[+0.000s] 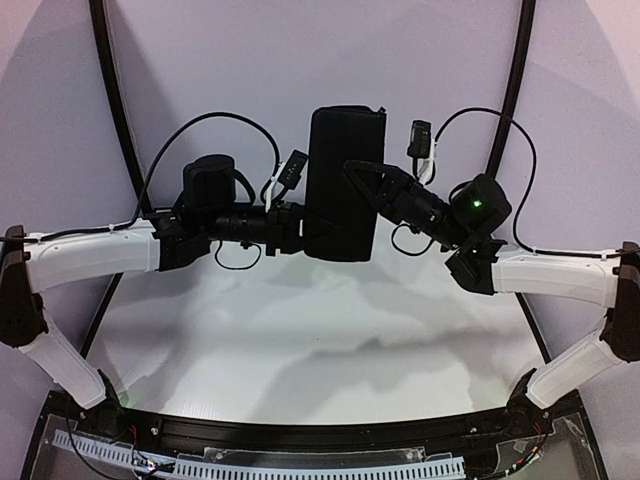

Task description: Sort the hair-cutting tools

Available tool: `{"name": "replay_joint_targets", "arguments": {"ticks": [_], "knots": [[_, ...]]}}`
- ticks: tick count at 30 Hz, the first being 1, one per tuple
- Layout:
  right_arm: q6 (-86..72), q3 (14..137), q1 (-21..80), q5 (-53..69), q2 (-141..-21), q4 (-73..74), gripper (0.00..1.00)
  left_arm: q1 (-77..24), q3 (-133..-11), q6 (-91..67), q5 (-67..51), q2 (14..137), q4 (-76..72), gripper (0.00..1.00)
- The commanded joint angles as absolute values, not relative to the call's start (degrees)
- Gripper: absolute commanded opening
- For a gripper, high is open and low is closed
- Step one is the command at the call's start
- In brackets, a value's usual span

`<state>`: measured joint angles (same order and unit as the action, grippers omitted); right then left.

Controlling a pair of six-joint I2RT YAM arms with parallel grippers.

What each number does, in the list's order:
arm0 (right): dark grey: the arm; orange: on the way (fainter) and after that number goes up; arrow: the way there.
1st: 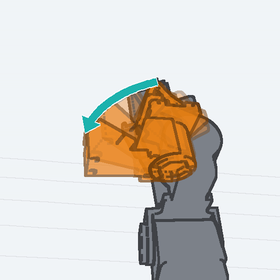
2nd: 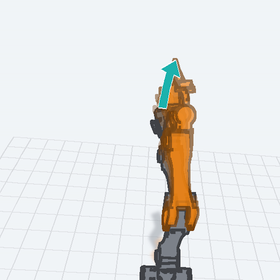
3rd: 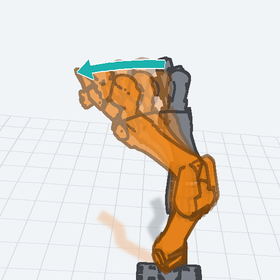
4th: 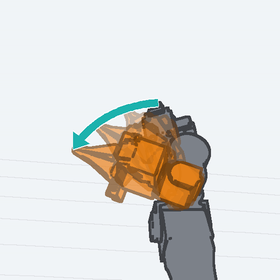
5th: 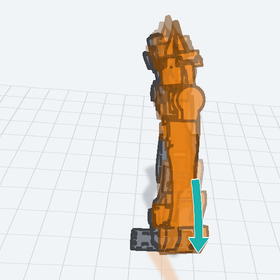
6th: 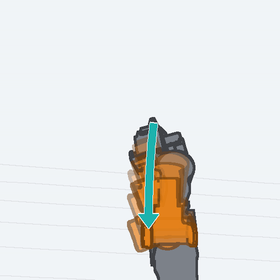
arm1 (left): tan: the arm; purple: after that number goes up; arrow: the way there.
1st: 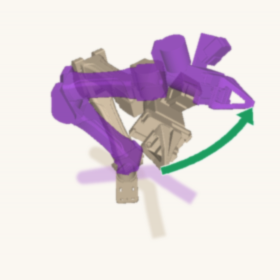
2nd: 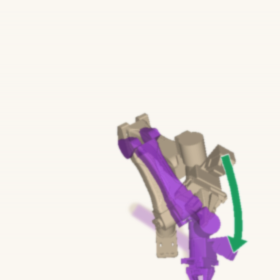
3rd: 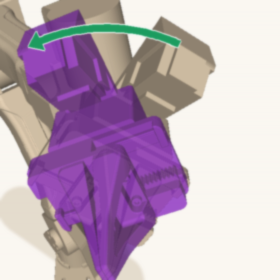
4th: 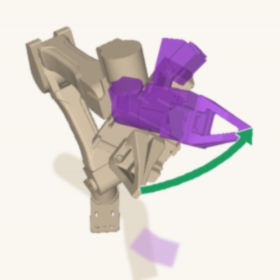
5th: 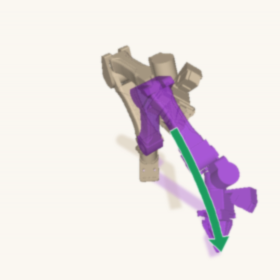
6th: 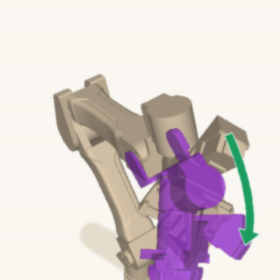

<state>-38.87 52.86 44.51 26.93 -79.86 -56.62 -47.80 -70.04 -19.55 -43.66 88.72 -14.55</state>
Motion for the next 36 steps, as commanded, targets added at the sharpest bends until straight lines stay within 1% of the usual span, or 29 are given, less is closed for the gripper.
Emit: {"name": "replay_joint_targets", "arguments": {"ticks": [1, 2, 3, 4, 5, 6, 8, 10, 13, 17, 20, 22, 28, 33, 34, 35, 36], "knots": [[-20.1, 54.3, 46.5, 34.8, -70.2, -36.0, 0.54, -48.5, -72.3, -5.3, -40.9, 83.3, 2.6, 0.01], [-14.3, 55.6, 46.5, 34.2, -67.8, -24.3, 0.71, -48.5, -72.9, -0.8, -40.7, 82.1, 7.6, 0.01], [-7.3, 57.6, 46.5, 31.9, -65.3, -15.3, 0.91, -48.5, -73.4, 3.4, -39.7, 81.2, 11.8, 0.01], [-1.7, 59.6, 46.5, 29.2, -63.4, -5.5, 0.97, -48.5, -74.1, 9.5, -39.3, 79.8, 18.3, 0.01], [3.2, 61.6, 46.3, 24.9, -61.8, 3.6, 0.98, -48.5, -74.5, 13.5, -38.0, 78.9, 22.4, 0.01], [6.8, 63.5, 46.3, 19.7, -60.3, 11.8, 0.99, -48.6, -74.8, 16.2, -35.2, 78.2, 25.6, 0.01], [12.8, 65.5, 46.3, 14.1, -56.6, 21.7, 0.99, -48.6, -75.5, 21.1, -32.0, 77.4, 31.4, 0.01], [19.9, 68.0, 46.3, 13.7, -53.9, 30.7, 0.99, -48.8, -76.7, 24.6, -28.5, 77.5, 35.2, 0.01], [25.9, 73.1, 46.4, 17.0, -54.3, 38.3, 0.99, -50.7, -80.5, 29.5, -23.0, 80.1, 40.6, 0.01], [32.7, 81.3, 46.4, 22.3, -61.8, 47.7, 0.99, -53.4, -88.6, 34.2, -19.4, 86.4, 49.0, 0.01], [33.5, 88.6, 46.5, 20.6, -69.9, 56.4, 0.99, -53.8, -91.0, 35.9, -22.4, 89.0, 51.1, 0.01], [34.9, 91.0, 46.5, 19.9, -73.7, 60.9, 0.99, -53.9, -91.0, 36.0, -23.0, 89.6, 51.0, 0.01], [37.1, 91.8, 46.5, 24.4, -79.1, 61.7, 0.98, -53.9, -92.9, 34.7, -21.3, 91.7, 52.8, 0.01], [37.2, 91.4, 46.6, 31.5, -82.0, 59.0, 0.9, -54.5, -96.9, 34.5, -18.7, 94.8, 55.9, 0.01], [36.6, 91.4, 46.7, 32.2, -82.6, 58.2, 0.85, -54.7, -97.6, 34.3, -18.1, 95.6, 56.5, 0.01], [35.5, 91.5, 46.7, 32.7, -83.1, 57.6, 0.74, -55.0, -98.3, 33.9, -17.6, 96.3, 56.9, 0.01], [34.4, 91.9, 46.7, 33.5, -83.6, 57.4, 0.59, -55.2, -99.1, 33.3, -17.0, 96.8, 57.0, 0.01]]}}
